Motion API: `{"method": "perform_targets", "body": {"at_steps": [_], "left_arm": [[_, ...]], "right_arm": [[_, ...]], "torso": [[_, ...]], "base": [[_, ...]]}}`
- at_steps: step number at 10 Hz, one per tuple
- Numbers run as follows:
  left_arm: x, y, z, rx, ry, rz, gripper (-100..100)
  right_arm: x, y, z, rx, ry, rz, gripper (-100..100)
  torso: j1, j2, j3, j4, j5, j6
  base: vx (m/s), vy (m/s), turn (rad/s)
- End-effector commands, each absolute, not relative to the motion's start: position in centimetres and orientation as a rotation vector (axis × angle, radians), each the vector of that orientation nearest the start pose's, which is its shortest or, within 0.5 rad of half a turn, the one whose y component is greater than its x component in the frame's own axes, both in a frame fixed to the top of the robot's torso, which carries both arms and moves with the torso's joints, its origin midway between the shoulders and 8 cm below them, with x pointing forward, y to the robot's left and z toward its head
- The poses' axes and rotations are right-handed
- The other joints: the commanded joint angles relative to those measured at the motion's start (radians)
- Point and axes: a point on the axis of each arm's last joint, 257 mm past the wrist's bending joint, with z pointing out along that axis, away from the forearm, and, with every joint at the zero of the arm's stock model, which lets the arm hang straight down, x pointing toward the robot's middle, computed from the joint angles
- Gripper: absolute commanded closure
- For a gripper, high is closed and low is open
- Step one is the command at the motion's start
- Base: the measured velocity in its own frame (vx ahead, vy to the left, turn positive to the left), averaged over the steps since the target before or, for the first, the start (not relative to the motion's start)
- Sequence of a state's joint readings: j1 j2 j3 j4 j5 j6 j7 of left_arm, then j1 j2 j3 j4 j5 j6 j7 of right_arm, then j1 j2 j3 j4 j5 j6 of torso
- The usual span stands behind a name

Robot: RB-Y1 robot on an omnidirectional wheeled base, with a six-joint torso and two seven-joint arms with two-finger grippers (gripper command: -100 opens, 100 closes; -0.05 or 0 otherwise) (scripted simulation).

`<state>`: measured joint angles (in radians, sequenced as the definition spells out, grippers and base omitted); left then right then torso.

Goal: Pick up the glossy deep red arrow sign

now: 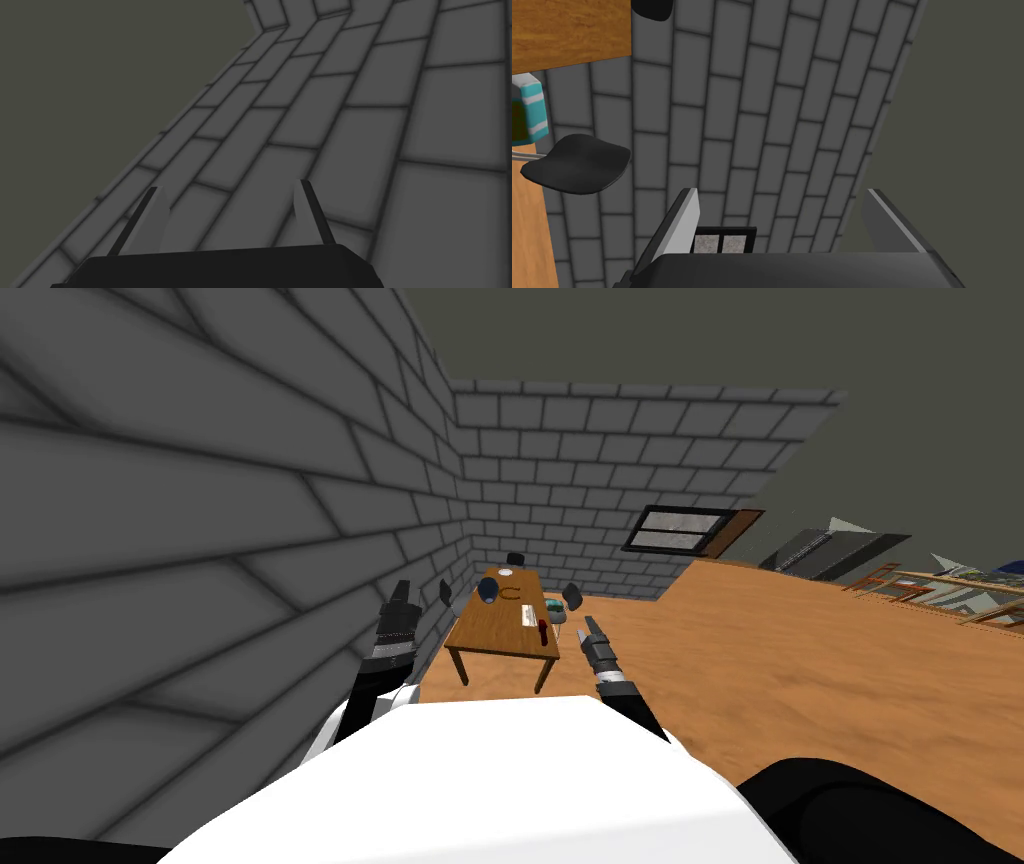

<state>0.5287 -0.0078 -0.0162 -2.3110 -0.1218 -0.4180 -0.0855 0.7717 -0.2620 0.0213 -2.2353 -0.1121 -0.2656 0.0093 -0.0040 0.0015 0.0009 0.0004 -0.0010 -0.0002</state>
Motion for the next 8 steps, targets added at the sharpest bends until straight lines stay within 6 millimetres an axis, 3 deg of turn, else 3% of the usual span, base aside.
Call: {"method": "perform_targets", "body": {"at_steps": [1,3,4,6,7,8], "left_arm": [[35.2,26.7,1.2,-0.615,0.748,-1.13,0],[35.2,26.7,1.2,-0.615,0.748,-1.13,0],[35.2,26.7,1.2,-0.615,0.748,-1.13,0],[35.2,26.7,1.2,-0.615,0.748,-1.13,0],[35.2,26.7,1.2,-0.615,0.748,-1.13,0],[35.2,26.7,1.2,-0.615,0.748,-1.13,0]], "right_arm": [[33.0,-30.7,-15.4,1.014,1.164,1.106,-100],[31.7,-31.4,-19.7,1.11,1.261,1.047,-100],[31.7,-31.4,-19.9,1.118,1.269,1.041,-100],[29.8,-32.1,-24.6,1.223,1.376,0.968,-100],[29.8,-32.2,-24.6,1.224,1.377,0.968,-100],[28.6,-32.6,-26.9,1.276,1.431,0.928,-100]], "torso": [[0.0,0.0,0.0,0.0,0.0,0.0],[0.001,-0.001,-0.001,0.0,0.0,0.0],[0.001,-0.001,-0.001,0.0,0.0,0.0],[0.001,-0.002,-0.001,0.0,0.0,0.0],[0.001,-0.002,-0.001,0.0,0.0,0.0],[0.001,-0.002,-0.001,0.0,0.0,0.001]], "base": [[-0.02,-0.029,0.179],[-0.02,-0.021,0.38],[-0.017,-0.021,0.219],[-0.015,-0.018,0.391],[-0.014,-0.021,0.279],[-0.008,-0.017,0.297]]}}
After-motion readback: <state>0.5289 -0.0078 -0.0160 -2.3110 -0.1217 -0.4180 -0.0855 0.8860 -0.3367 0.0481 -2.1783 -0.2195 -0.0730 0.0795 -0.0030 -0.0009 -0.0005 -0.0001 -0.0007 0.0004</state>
